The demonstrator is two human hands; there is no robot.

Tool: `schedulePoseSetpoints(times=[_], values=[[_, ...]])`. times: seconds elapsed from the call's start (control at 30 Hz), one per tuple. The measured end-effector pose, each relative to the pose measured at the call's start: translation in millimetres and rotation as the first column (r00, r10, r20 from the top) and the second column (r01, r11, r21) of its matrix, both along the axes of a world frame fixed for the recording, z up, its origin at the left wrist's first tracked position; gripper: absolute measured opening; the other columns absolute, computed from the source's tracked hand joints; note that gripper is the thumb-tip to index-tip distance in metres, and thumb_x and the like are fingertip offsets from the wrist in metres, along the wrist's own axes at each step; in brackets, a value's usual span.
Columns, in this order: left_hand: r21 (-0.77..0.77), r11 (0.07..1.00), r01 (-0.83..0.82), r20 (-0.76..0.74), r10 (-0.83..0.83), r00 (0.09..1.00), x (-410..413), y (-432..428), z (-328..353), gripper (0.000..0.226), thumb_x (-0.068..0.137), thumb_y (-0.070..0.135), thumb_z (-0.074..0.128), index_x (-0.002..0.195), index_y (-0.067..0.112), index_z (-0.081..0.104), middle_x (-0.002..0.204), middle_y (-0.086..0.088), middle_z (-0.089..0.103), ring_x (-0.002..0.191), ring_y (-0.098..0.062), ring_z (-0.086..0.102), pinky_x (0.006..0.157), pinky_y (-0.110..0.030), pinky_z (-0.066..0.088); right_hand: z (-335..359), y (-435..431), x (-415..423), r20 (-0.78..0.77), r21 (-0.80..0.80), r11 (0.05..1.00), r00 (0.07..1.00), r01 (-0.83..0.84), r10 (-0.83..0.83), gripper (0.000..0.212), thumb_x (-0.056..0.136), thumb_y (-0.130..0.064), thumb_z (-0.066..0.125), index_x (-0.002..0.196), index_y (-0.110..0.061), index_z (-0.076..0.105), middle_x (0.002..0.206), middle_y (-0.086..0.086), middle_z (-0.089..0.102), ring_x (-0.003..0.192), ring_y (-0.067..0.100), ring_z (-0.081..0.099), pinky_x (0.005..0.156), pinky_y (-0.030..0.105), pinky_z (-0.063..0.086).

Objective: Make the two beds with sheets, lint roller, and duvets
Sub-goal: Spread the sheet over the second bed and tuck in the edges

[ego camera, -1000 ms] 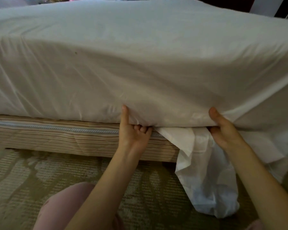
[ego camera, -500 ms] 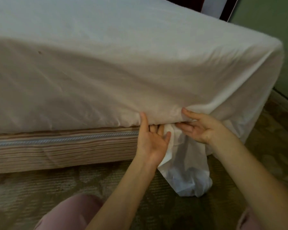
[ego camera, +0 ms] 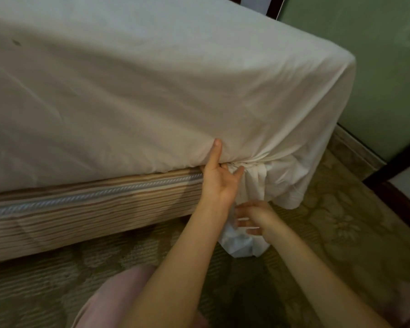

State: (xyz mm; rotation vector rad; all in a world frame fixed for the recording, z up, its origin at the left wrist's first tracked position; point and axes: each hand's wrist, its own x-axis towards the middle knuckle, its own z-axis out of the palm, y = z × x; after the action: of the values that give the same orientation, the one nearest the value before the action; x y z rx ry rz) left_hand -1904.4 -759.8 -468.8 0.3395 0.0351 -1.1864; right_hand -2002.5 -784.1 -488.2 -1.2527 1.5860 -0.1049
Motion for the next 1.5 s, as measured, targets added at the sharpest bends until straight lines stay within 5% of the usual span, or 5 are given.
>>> schedulePoseSetpoints(times=[0.43, 0.8, 0.97, 1.1, 1.5], values=[[0.187, 0.934, -0.304, 0.138, 0.282, 0.950, -21.5, -34.4, 2.8, 0.084, 0.066, 0.058, 0.067, 0.141, 0.030, 0.039, 0.133, 0.004, 0.056, 0.122, -0.013, 0.052, 0.100, -0.034, 0.040, 41.9, -171.0, -69.1, -0.098, -0.474, 0.878, 0.988, 0.060, -0.120, 0.125, 0.052, -0.037, 0.091, 0.147, -0.012, 0.015, 0.150, 0.015, 0.024, 0.136, 0.038, 0.030, 0.106, 0.052, 0.035], [0.296, 0.713, -0.636, 0.314, 0.556, 0.770, -61.2, -69.8, 22.7, 0.054, 0.095, 0.056, 0.038, 0.133, 0.021, 0.049, 0.119, 0.001, 0.061, 0.103, -0.014, 0.060, 0.078, -0.026, 0.051, 54.4, -252.7, -105.0, -0.584, -0.571, 0.354, 0.669, -0.741, 0.460, 0.039, 0.095, -0.046, 0.046, 0.109, -0.013, 0.062, 0.106, 0.009, 0.065, 0.094, 0.027, 0.063, 0.078, 0.031, 0.050], [0.315, 0.783, -0.536, 0.131, 0.524, 0.842, -126.1, -111.9, -2.1, 0.047, 0.101, 0.003, 0.038, 0.145, -0.005, 0.024, 0.148, -0.021, 0.033, 0.079, 0.030, 0.048, 0.066, -0.001, 0.043, 47.9, -296.9, -150.3, -0.643, -0.525, 0.283, 0.592, -0.803, 0.486, 0.042, 0.095, -0.050, 0.043, 0.088, -0.012, 0.059, 0.074, 0.001, 0.055, 0.069, 0.017, 0.055, 0.063, 0.027, 0.044], [0.407, 0.793, -0.454, 0.349, 0.325, 0.879, -161.8, -130.1, 2.0, 0.036, 0.101, 0.026, 0.036, 0.136, 0.027, 0.046, 0.136, 0.010, 0.050, 0.106, -0.003, 0.057, 0.080, -0.037, 0.045, 31.0, -300.2, -144.9, -0.443, -0.589, 0.392, 0.687, -0.707, 0.575, 0.039, 0.095, -0.048, 0.044, 0.074, -0.015, 0.053, 0.073, 0.002, 0.059, 0.066, 0.015, 0.059, 0.064, 0.028, 0.051], [0.636, 0.652, -0.413, 0.338, 0.245, 0.909, -129.3, -147.8, 26.3, 0.029, 0.096, 0.005, 0.035, 0.082, 0.019, 0.056, 0.081, 0.006, 0.065, 0.081, -0.005, 0.059, 0.079, -0.033, 0.042, 25.0, -252.2, -114.5, -0.018, -0.903, 0.383, 0.909, -0.194, 0.417, 0.079, 0.064, -0.033, 0.082, 0.128, -0.009, 0.041, 0.122, 0.017, 0.047, 0.107, 0.032, 0.051, 0.078, 0.035, 0.047]])
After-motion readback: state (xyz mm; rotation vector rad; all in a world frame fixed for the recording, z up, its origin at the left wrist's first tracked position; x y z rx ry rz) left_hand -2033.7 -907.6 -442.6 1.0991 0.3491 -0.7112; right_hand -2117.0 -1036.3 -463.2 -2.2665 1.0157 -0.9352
